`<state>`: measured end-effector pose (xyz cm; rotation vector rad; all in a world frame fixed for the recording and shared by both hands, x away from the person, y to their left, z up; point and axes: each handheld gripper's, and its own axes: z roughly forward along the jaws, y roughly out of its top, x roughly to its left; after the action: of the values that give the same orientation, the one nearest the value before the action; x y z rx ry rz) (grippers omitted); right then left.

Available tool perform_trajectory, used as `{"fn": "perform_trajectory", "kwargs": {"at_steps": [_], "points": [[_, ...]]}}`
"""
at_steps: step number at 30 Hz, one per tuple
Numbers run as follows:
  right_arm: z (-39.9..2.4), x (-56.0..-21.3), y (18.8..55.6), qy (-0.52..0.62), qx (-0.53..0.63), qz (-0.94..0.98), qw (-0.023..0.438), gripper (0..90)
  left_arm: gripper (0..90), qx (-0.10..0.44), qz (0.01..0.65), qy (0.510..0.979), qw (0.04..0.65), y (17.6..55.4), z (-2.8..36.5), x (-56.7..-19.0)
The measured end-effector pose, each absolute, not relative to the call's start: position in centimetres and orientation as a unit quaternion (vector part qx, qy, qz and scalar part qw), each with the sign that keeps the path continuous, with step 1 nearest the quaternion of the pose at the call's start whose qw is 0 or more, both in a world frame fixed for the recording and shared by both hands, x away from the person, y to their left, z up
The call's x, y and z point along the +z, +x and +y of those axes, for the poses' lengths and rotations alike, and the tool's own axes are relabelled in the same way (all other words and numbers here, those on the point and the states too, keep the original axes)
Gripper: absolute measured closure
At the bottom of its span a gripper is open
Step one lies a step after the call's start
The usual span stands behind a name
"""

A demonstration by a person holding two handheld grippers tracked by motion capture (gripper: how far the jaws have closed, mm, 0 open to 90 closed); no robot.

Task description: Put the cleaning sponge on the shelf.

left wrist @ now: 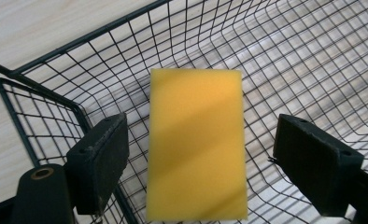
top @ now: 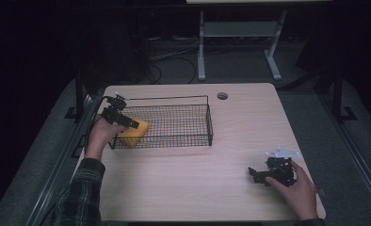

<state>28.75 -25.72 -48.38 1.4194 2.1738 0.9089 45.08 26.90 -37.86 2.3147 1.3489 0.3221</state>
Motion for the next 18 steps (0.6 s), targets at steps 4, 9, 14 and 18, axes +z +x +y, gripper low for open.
{"fn": "perform_trajectory", "kwargs": {"at_steps": [4,9,14,18], "points": [[-25.7,-48.4,28.7,0.506,0.324,0.775,0.194,0.0,17.9,0.124,0.483,0.837,0.225,44.3,26.8,-37.3],[-25.7,-48.4,28.7,0.507,0.324,0.775,0.194,0.0,17.9,0.131,0.473,0.837,0.240,42.6,26.5,-36.4],[-25.7,-48.4,28.7,0.507,0.324,0.775,0.194,0.0,17.9,0.140,0.462,0.839,0.251,40.6,26.4,-35.8],[-25.7,-48.4,28.7,0.508,0.324,0.775,0.193,0.0,17.9,0.145,0.458,0.839,0.256,39.1,26.3,-35.7]]}}
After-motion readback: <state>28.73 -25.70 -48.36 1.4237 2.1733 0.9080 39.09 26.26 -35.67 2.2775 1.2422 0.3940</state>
